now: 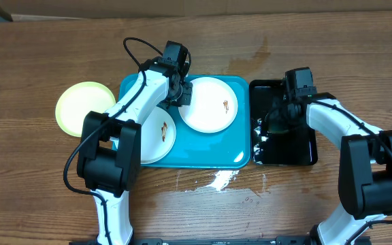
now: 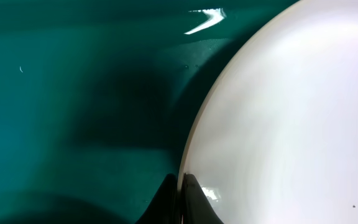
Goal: Clean dirty plates on tray and stack at the side
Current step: 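Grasp the green sponge with the right gripper and lift it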
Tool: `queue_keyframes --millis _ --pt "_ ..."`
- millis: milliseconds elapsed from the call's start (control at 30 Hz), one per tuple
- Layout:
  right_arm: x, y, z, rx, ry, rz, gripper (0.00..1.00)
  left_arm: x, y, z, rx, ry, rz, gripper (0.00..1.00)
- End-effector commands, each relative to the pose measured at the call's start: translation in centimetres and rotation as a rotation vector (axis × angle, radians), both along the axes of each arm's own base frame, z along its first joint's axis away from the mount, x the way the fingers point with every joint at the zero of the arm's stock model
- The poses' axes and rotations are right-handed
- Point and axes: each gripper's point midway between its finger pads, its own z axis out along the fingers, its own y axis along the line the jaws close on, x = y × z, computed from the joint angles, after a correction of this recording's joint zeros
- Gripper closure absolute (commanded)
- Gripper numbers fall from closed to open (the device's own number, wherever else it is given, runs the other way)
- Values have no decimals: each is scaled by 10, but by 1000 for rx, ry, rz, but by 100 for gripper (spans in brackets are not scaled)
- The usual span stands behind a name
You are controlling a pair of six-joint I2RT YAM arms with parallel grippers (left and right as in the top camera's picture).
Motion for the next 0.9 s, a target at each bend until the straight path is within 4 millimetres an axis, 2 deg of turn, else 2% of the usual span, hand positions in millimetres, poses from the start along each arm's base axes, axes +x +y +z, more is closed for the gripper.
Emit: queue_keyframes --millis 0,33,67,333,433,567,700,867 --pt "-3 0 -4 -4 4 5 68 3 1 -3 22 -3 -17 96" --pt "-3 0 -4 -4 4 5 54 3 1 -3 22 -2 -17 96" --pt "-4 0 -4 -4 8 5 45 3 1 -3 22 -2 -17 96" --pt "-32 -3 -4 -22 155 6 46 2 2 -3 24 2 -17 95" --pt "-42 -4 -8 -27 191 6 53 3 2 -3 24 0 -20 96" --pt "-35 -3 -6 -23 162 6 96 3 1 -3 23 -3 -20 96" --pt "-24 6 15 22 156 19 96 4 6 -3 50 -10 -25 96" --pt "-17 9 60 33 175 23 96 5 13 -3 93 -14 -26 96"
